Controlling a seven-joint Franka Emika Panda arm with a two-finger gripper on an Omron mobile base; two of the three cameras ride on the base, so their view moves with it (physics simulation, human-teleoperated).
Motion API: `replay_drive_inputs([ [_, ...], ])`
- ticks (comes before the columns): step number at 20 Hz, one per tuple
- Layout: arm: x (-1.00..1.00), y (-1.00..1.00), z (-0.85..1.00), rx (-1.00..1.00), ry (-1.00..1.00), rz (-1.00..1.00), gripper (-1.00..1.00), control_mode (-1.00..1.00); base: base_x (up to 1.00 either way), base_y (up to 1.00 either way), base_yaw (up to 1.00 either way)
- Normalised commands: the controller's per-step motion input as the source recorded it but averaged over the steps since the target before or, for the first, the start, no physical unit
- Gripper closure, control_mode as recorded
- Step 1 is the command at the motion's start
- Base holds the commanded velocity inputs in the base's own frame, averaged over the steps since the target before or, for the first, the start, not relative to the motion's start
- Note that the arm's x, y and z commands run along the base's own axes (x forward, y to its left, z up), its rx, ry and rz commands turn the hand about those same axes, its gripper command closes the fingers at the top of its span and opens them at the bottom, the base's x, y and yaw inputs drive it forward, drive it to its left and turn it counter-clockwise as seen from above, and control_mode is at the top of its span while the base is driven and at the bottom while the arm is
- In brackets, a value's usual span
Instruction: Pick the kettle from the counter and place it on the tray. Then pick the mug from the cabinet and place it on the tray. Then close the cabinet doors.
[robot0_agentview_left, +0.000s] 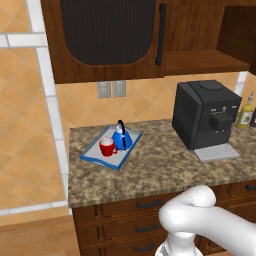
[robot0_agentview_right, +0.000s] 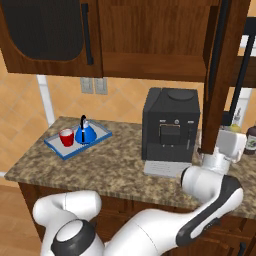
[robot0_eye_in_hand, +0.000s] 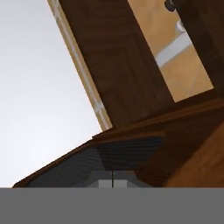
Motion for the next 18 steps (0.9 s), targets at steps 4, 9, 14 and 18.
replay_drive_inputs([
  [4,-0.18,0.31,0.38,-0.29,0.00,-0.01,1.00,-1.00,0.00,0.00,0.00],
  [9,-0.35,0.35,0.47,-0.22,-0.02,0.00,1.00,-1.00,0.00,0.00,0.00],
  [14,-0.29,0.59,0.36,-0.17,-0.07,0.00,1.00,-1.00,0.00,0.00,0.00],
  [18,-0.21,0.87,0.23,-0.17,-0.05,0.00,1.00,-1.00,0.00,0.00,0.00],
])
